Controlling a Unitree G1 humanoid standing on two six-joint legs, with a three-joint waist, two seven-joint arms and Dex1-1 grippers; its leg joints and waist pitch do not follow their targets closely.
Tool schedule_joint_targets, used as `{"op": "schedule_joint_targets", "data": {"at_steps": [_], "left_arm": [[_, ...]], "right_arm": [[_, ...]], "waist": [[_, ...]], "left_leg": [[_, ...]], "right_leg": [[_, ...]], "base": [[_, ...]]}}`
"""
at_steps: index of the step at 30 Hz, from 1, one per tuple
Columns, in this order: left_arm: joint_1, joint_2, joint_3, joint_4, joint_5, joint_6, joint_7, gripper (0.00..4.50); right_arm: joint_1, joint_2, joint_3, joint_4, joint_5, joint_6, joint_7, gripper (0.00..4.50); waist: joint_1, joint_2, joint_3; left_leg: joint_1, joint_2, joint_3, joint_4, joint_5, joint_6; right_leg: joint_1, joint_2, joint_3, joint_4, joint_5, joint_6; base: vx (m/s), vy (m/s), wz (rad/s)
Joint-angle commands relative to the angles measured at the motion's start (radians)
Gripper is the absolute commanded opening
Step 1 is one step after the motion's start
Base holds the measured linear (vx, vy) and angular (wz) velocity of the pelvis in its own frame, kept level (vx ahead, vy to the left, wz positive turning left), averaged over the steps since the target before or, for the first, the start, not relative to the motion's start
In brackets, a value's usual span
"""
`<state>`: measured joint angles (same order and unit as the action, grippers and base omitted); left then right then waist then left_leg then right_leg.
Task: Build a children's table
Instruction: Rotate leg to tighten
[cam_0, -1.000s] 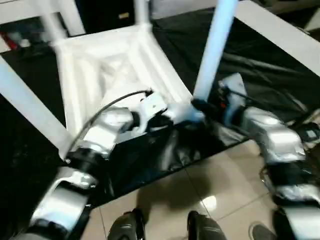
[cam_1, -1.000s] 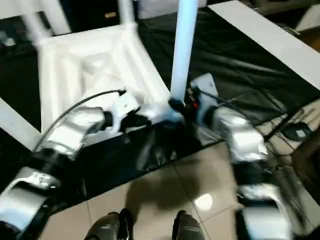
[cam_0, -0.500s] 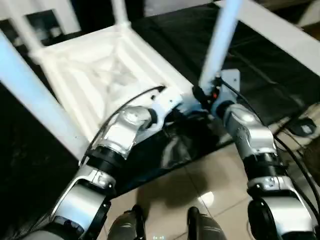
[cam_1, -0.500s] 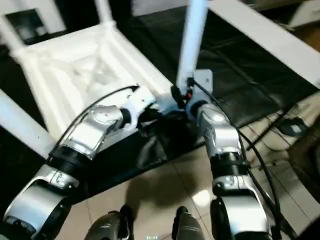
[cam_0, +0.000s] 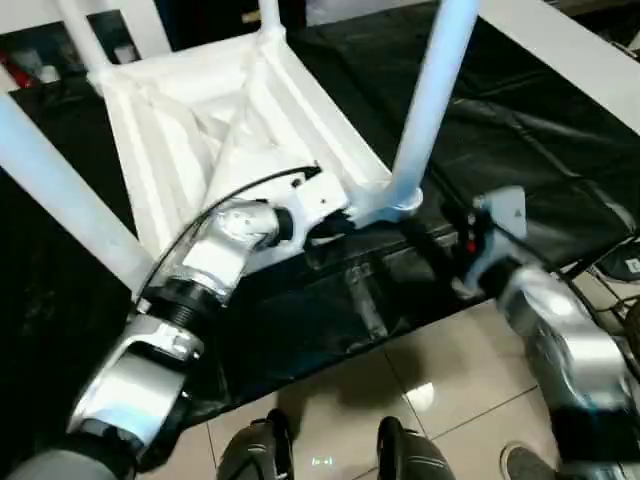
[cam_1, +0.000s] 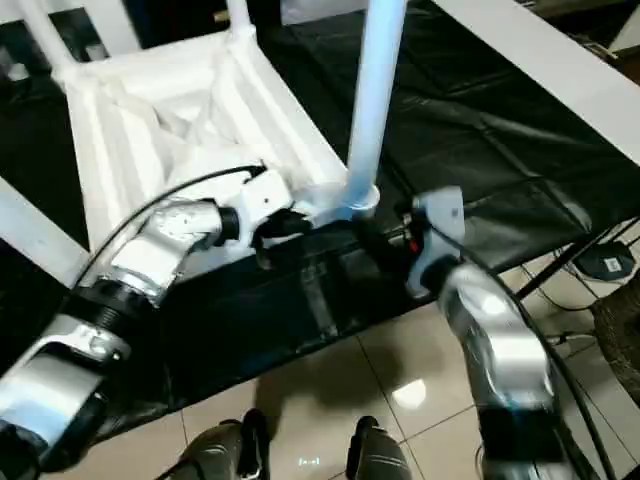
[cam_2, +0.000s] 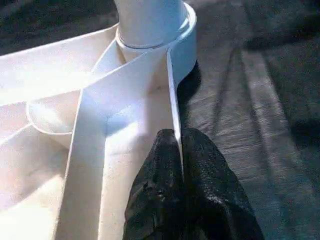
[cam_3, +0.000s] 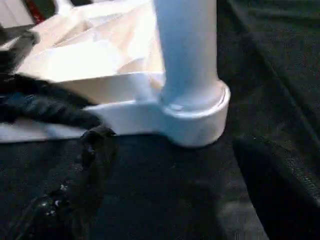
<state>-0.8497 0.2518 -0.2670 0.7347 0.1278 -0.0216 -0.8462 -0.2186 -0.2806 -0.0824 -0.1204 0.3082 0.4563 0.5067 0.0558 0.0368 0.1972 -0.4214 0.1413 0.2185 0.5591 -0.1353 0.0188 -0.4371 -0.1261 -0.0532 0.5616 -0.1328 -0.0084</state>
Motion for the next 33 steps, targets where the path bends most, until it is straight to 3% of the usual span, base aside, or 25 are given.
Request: {"op": "schedule_joint_targets", "data": {"at_steps": [1, 3, 8, 10, 12, 13, 16, 17, 18, 19, 20, 21, 22, 23, 24, 25, 26, 27, 28, 29, 30, 31, 32, 33], "left_arm": [[-0.005, 0.023, 0.039, 0.04, -0.01, -0.053, 0.009, 0.43], [-0.003, 0.025, 0.045, 0.043, -0.016, -0.064, 0.006, 0.53], [0.054, -0.009, 0.134, -0.016, -0.143, -0.098, -0.007, 0.93], [0.097, -0.035, 0.19, -0.081, -0.191, -0.083, 0.066, 0.96], [0.134, -0.064, 0.245, -0.153, -0.243, 0.009, 0.124, 1.31], [0.188, -0.088, 0.289, -0.258, -0.268, 0.106, 0.205, 1.33], [0.262, -0.101, 0.31, -0.382, -0.275, 0.158, 0.264, 1.58], [0.333, -0.121, 0.305, -0.48, -0.274, 0.163, 0.289, 1.58], [0.346, -0.125, 0.304, -0.496, -0.271, 0.162, 0.296, 1.72], [0.424, -0.16, 0.302, -0.594, -0.254, 0.162, 0.355, 1.76], [0.435, -0.166, 0.303, -0.607, -0.252, 0.163, 0.366, 1.76], [0.478, -0.188, 0.296, -0.659, -0.244, 0.165, 0.398, 1.82], [0.52, -0.207, 0.279, -0.71, -0.237, 0.181, 0.419, 1.98], [0.52, -0.207, 0.279, -0.71, -0.237, 0.181, 0.419, 2.1], [0.527, -0.208, 0.274, -0.72, -0.234, 0.188, 0.423, 2.1], [0.586, -0.221, 0.229, -0.802, -0.213, 0.232, 0.455, 2.16], [0.625, -0.237, 0.204, -0.837, -0.201, 0.274, 0.49, 2.27], [0.628, -0.238, 0.202, -0.839, -0.2, 0.277, 0.493, 2.4], [0.651, -0.249, 0.191, -0.851, -0.177, 0.28, 0.52, 2.5], [0.657, -0.251, 0.188, -0.853, -0.167, 0.278, 0.528, 2.5], [0.669, -0.255, 0.179, -0.859, -0.145, 0.27, 0.545, 2.55], [0.68, -0.255, 0.168, -0.86, -0.111, 0.245, 0.564, 2.61], [0.689, -0.257, 0.16, -0.864, -0.094, 0.237, 0.578, 2.84], [0.703, -0.282, 0.175, -0.876, -0.117, 0.282, 0.613, 2.84]], "right_arm": [[0.018, 0.017, -0.015, -0.073, 0.026, 0.016, -0.018, 4.43], [0.023, 0.022, -0.018, -0.085, 0.031, 0.018, -0.025, 4.49], [0.037, 0.094, -0.05, -0.165, 0.055, 0.013, -0.125, 4.5], [0.054, 0.086, -0.028, -0.208, 0.053, 0.063, -0.134, 4.5], [0.06, 0.065, -0.003, -0.238, 0.026, 0.137, -0.154, 4.5], [0.076, 0.075, 0.006, -0.256, 0.013, 0.113, -0.163, 4.5], [0.098, 0.056, 0.041, -0.276, -0.006, 0.119, -0.146, 4.5], [0.11, 0.057, 0.051, -0.277, -0.024, 0.099, -0.155, 4.5], [0.111, 0.057, 0.053, -0.277, -0.028, 0.096, -0.156, 4.5], [0.119, 0.052, 0.064, -0.275, -0.047, 0.072, -0.161, 4.5], [0.12, 0.051, 0.066, -0.274, -0.05, 0.069, -0.162, 4.5], [0.124, 0.046, 0.071, -0.274, -0.058, 0.062, -0.165, 4.5], [0.127, 0.039, 0.076, -0.275, -0.064, 0.058, -0.167, 4.5], [0.127, 0.039, 0.076, -0.275, -0.064, 0.058, -0.167, 4.5], [0.127, 0.038, 0.077, -0.276, -0.065, 0.059, -0.168, 4.5], [0.132, 0.032, 0.081, -0.281, -0.07, 0.063, -0.173, 4.5], [0.134, 0.022, 0.087, -0.275, -0.092, 0.049, -0.179, 4.5], [0.134, 0.021, 0.087, -0.274, -0.094, 0.048, -0.18, 4.5], [0.135, 0.016, 0.087, -0.266, -0.11, 0.033, -0.18, 4.5], [0.135, 0.015, 0.086, -0.263, -0.114, 0.03, -0.181, 4.5], [0.137, 0.014, 0.082, -0.257, -0.118, 0.024, -0.182, 4.5], [0.136, 0.014, 0.076, -0.251, -0.118, 0.024, -0.184, 4.5], [0.133, 0.013, 0.073, -0.244, -0.116, 0.025, -0.188, 4.5], [0.127, 0.018, 0.07, -0.232, -0.111, 0.029, -0.197, 4.5]], "waist": [[0.001, -0.02, -0.109], [-0.004, -0.022, -0.109], [-0.005, -0.018, -0.118], [-0.004, -0.016, -0.123], [-0.002, -0.015, -0.124], [0.001, -0.018, -0.129], [0.004, -0.014, -0.127], [0.012, -0.026, -0.118], [0.006, -0.002, -0.13], [-0.015, 0.013, -0.13], [-0.023, 0.033, -0.127], [-0.038, 0.034, -0.115], [-0.038, 0.042, -0.113], [-0.027, 0.046, -0.104], [-0.021, 0.046, -0.105], [-0.004, 0.019, -0.109], [-0.007, -0.009, -0.121], [0.029, -0.066, -0.097], [0.029, -0.033, -0.088], [0.016, -0.054, -0.1], [0.021, -0.059, -0.084], [0.024, -0.064, -0.114], [0.022, -0.062, -0.119], [0.004, -0.042, -0.122]], "left_leg": [[0.035, 0.074, -0.044, -0.067, -0.248, 0.085], [0.034, 0.073, -0.043, -0.065, -0.247, 0.082], [0.042, 0.075, -0.036, -0.06, -0.214, 0.089], [0.041, 0.077, -0.036, -0.058, -0.195, 0.097], [0.04, 0.076, -0.035, -0.055, -0.174, 0.104], [0.041, 0.075, -0.034, -0.052, -0.164, 0.108], [0.035, 0.076, -0.035, -0.049, -0.187, 0.105], [-0.023, 0.051, -0.079, -0.062, -0.191, 0.156], [-0.01, 0.064, -0.092, -0.066, -0.177, 0.175], [0.0, 0.074, -0.136, -0.057, -0.143, 0.216], [0.015, 0.106, -0.19, -0.067, -0.169, 0.229], [0.035, 0.134, -0.245, -0.093, -0.256, 0.243], [0.044, 0.14, -0.271, -0.106, -0.318, 0.231], [0.038, 0.137, -0.282, -0.134, -0.469, 0.155], [0.035, 0.131, -0.292, -0.146, -0.538, 0.101], [0.003, 0.076, -0.296, -0.145, -0.63, 0.045], [-0.009, 0.043, -0.285, -0.103, -0.57, 0.073], [0.015, -0.061, -0.158, 0.156, -0.256, 0.033], [0.009, -0.044, -0.16, 0.207, -0.137, 0.013], [-0.082, -0.048, -0.157, 0.23, -0.111, -0.029], [-0.078, -0.042, -0.152, 0.221, -0.13, -0.037], [-0.044, -0.018, -0.157, 0.181, -0.189, -0.008], [-0.029, -0.003, -0.152, 0.138, -0.172, 0.01], [-0.009, 0.009, -0.148, 0.063, -0.119, 0.053]], "right_leg": [[0.048, -0.039, 0.034, -0.048, -0.23, -0.207], [0.047, -0.041, 0.034, -0.048, -0.232, -0.217], [0.043, -0.035, 0.033, -0.039, -0.178, -0.256], [0.05, -0.033, 0.033, -0.032, -0.141, -0.266], [0.052, -0.032, 0.032, -0.027, -0.12, -0.272], [0.053, -0.032, 0.032, -0.028, -0.121, -0.276], [0.055, -0.036, 0.032, -0.035, -0.179, -0.257], [0.09, -0.05, -0.011, -0.022, -0.209, -0.236], [0.092, -0.043, -0.031, -0.015, -0.199, -0.235], [0.071, -0.017, -0.05, 0.001, -0.134, -0.236], [0.063, 0.017, -0.062, 0.033, -0.148, -0.233], [0.039, 0.043, -0.064, 0.075, -0.236, -0.236], [0.034, 0.054, -0.063, 0.102, -0.29, -0.231], [0.022, 0.077, -0.052, 0.154, -0.326, -0.205], [0.019, 0.081, -0.038, 0.172, -0.315, -0.185], [0.039, 0.063, 0.037, 0.154, -0.306, -0.166], [0.055, 0.025, 0.08, 0.103, -0.314, -0.183], [-0.003, -0.1, 0.071, -0.113, -0.779, -0.086], [-0.02, -0.135, 0.096, -0.14, -0.978, -0.065], [0.081, -0.128, 0.056, -0.086, -1.06, 0.132], [0.081, -0.137, 0.062, -0.096, -1.042, 0.167], [0.132, -0.158, 0.056, -0.059, -0.796, 0.048], [0.144, -0.143, 0.03, -0.054, -0.675, -0.026], [0.154, -0.057, -0.066, -0.042, -0.477, -0.118]], "base": [[0.0, 0.0, 0.0], [0.0, 0.0, 0.0], [0.0, 0.0, 0.0], [0.0, 0.0, 0.0], [0.0, 0.0, 0.0], [0.0, 0.0, 0.0], [0.0, 0.0, 0.0], [0.0, 0.0, 0.0], [0.0, 0.0, 0.0], [-0.032, -0.033, 0.39], [-0.019, -0.06, 0.54], [-0.019, -0.06, 0.54], [-0.039, -0.11, 0.62], [-0.051, -0.179, 0.75], [-0.051, -0.179, 0.75], [-0.06, -0.238, 0.83], [-0.08, -0.284, 0.85], [-0.08, -0.284, 0.85], [-0.156, -0.251, 0.73], [-0.092, -0.186, 0.55], [-0.092, -0.186, 0.55], [-0.024, -0.143, 0.63], [-0.106, -0.114, 0.76], [-0.106, -0.114, 0.76]]}}
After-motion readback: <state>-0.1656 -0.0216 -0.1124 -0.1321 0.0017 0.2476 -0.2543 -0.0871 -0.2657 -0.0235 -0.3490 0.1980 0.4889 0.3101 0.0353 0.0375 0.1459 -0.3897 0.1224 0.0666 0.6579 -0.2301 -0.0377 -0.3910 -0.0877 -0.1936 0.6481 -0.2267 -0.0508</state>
